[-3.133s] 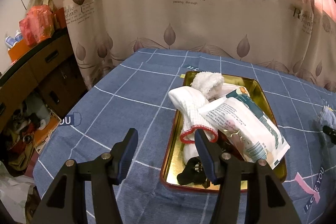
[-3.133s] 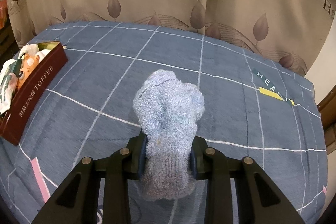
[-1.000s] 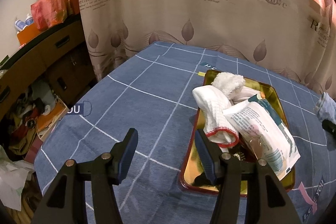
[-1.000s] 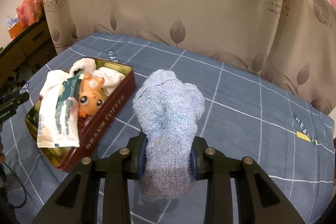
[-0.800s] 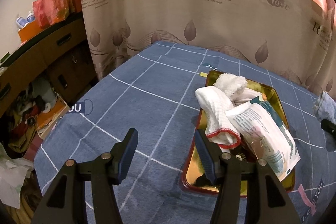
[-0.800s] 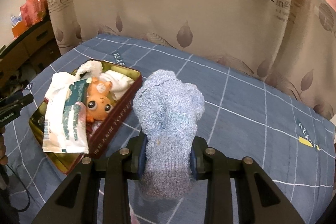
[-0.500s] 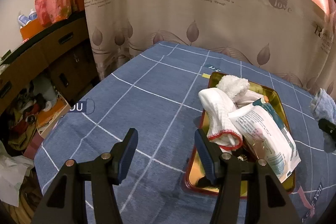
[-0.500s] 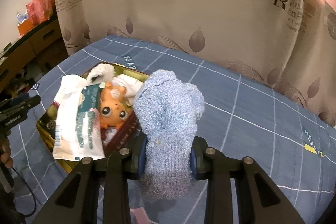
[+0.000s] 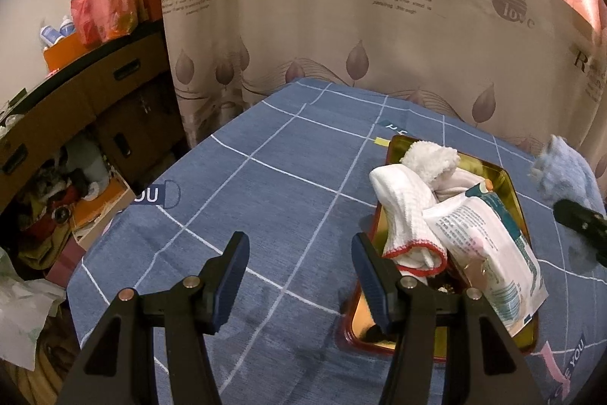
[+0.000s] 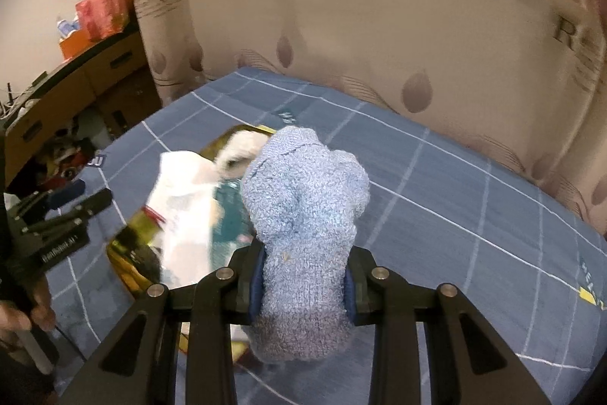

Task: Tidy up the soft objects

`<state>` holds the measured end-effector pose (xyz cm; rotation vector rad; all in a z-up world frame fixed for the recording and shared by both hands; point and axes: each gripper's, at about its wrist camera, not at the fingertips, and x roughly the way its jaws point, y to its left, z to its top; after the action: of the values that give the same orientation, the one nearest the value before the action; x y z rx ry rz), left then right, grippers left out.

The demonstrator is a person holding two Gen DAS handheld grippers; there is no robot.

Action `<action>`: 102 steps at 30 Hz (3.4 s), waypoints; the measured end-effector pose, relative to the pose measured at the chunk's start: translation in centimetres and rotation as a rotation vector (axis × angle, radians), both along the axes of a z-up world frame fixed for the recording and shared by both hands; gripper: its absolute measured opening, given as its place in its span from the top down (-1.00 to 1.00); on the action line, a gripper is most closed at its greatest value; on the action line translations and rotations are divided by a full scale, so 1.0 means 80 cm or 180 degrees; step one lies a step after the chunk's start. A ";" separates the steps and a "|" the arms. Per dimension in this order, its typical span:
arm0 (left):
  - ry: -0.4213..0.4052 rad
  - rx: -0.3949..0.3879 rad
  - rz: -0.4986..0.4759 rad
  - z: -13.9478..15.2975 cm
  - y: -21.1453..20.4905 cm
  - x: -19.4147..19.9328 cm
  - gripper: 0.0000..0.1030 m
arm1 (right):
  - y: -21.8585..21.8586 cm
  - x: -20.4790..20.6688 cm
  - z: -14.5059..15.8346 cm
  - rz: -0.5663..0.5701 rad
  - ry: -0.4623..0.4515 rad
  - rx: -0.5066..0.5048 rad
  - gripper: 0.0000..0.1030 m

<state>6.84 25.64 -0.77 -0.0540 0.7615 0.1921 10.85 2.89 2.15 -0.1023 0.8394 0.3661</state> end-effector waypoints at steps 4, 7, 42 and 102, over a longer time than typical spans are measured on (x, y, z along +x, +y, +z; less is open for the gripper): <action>0.0002 -0.0044 0.0027 0.001 0.004 0.000 -0.12 | 0.024 0.009 0.000 0.0086 0.0025 0.0022 0.43; -0.0005 -0.0053 0.0064 0.001 0.008 0.000 -0.12 | 0.038 0.018 -0.003 0.0118 0.0093 0.0075 0.42; 0.0006 0.0116 0.0157 0.002 0.009 -0.001 -0.12 | 0.096 0.062 -0.032 -0.0128 0.0319 0.0045 0.09; 0.0023 0.0252 0.0042 0.001 -0.015 -0.006 -0.13 | 0.048 -0.079 -0.035 -0.0349 0.0133 0.0024 -0.93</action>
<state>6.32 24.41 -0.67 0.0167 0.7601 0.2350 4.55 6.70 -0.62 -0.0416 0.8809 0.2691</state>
